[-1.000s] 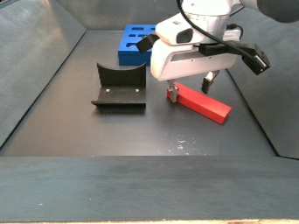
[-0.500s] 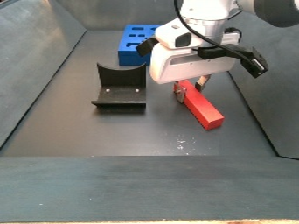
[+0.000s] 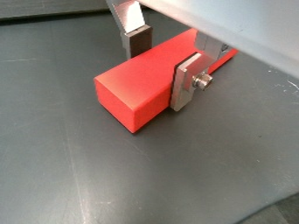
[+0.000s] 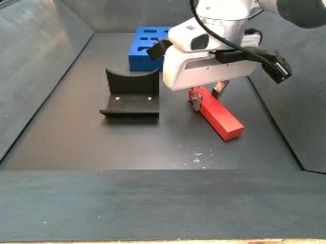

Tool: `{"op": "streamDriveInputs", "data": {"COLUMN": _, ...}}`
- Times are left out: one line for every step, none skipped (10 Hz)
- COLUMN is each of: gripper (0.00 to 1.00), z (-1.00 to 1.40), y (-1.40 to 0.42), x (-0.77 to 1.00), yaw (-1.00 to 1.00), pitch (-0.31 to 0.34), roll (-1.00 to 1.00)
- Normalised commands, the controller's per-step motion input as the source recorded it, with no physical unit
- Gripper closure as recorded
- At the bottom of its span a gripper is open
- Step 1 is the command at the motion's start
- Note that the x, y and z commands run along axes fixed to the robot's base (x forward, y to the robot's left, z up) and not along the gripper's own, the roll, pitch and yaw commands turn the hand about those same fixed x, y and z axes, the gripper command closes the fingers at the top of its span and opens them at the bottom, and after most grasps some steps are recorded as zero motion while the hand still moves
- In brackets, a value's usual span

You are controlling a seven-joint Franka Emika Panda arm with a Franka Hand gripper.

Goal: Pick up the rectangle object. Move up. Place the rectangle object on the fixture. Regrasp the rectangle object. Move to above the board. Insert the rectangle object.
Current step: Pick up the rectangle object, then move up.

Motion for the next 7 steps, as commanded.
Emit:
{"op": "streamDriveInputs", "data": {"gripper": 1.0, "z": 0.0, "y": 0.0, "x": 0.0, "yaw": 0.0, "pitch": 0.0, "roll": 0.0}}
{"op": "streamDriveInputs", "data": {"gripper": 1.0, "z": 0.0, "y": 0.0, "x": 0.0, "yaw": 0.0, "pitch": 0.0, "roll": 0.0}}
{"op": "streamDriveInputs", "data": {"gripper": 1.0, "z": 0.0, "y": 0.0, "x": 0.0, "yaw": 0.0, "pitch": 0.0, "roll": 0.0}}
{"op": "streamDriveInputs", "data": {"gripper": 1.0, "z": 0.0, "y": 0.0, "x": 0.0, "yaw": 0.0, "pitch": 0.0, "roll": 0.0}}
{"op": "streamDriveInputs", "data": {"gripper": 1.0, "z": 0.0, "y": 0.0, "x": 0.0, "yaw": 0.0, "pitch": 0.0, "roll": 0.0}}
{"op": "streamDriveInputs", "data": {"gripper": 1.0, "z": 1.0, "y": 0.0, "x": 0.0, "yaw": 0.0, "pitch": 0.0, "roll": 0.0}}
{"op": "streamDriveInputs", "data": {"gripper": 1.0, "z": 1.0, "y": -0.05, "x": 0.02, "yaw": -0.02, "pitch": 0.006, "roll": 0.0}}
